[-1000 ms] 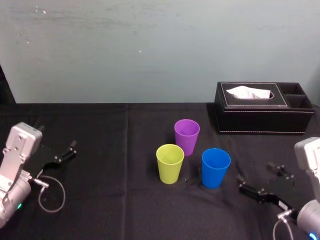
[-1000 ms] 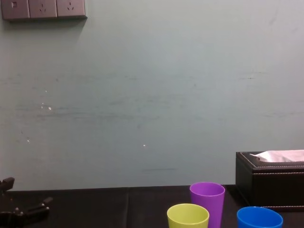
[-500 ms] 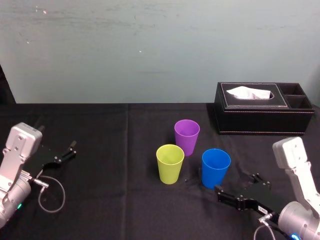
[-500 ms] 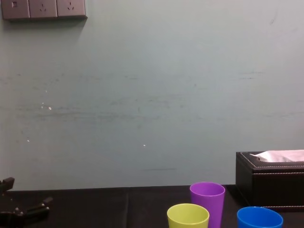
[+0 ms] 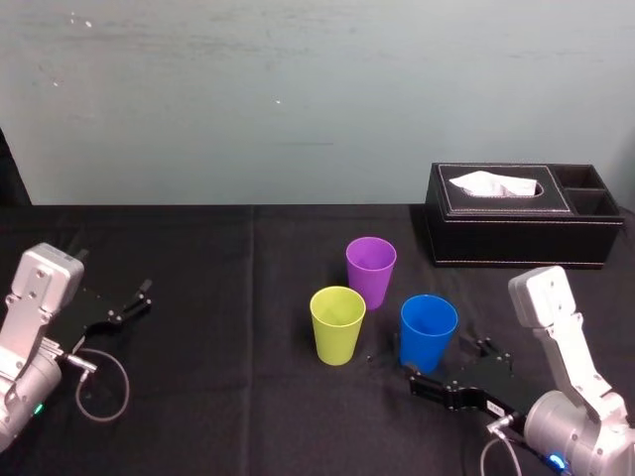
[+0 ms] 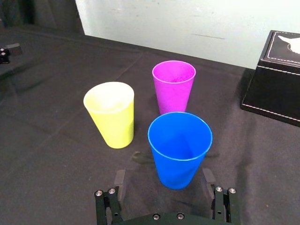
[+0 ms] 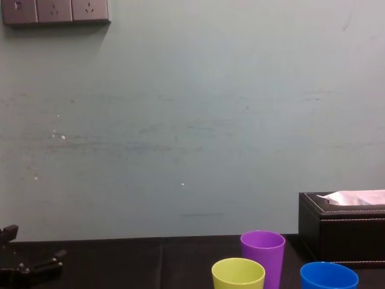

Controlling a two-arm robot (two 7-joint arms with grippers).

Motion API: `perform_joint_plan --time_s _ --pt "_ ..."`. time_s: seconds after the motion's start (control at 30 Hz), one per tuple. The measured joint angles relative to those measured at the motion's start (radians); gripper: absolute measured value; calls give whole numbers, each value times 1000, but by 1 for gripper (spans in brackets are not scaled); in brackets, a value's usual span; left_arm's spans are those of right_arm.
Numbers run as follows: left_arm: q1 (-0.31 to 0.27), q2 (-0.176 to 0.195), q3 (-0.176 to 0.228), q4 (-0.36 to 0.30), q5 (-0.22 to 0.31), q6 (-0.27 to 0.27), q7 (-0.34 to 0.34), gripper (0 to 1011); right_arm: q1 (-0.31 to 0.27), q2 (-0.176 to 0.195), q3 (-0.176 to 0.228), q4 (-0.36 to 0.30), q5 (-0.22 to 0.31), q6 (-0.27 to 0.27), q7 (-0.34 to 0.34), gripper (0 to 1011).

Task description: Stack the three plastic cups sequentially using one hand.

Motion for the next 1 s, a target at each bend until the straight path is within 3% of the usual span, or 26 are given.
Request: perform_joint_plan --time_s 0.43,1.0 --pt "0 0 0 0 0 0 0 1000 33 -56 -1 53 -52 18 -11 1003" --pt "0 0 0 0 0 0 0 1000 71 -113 -6 125 -128 -17 -11 1003"
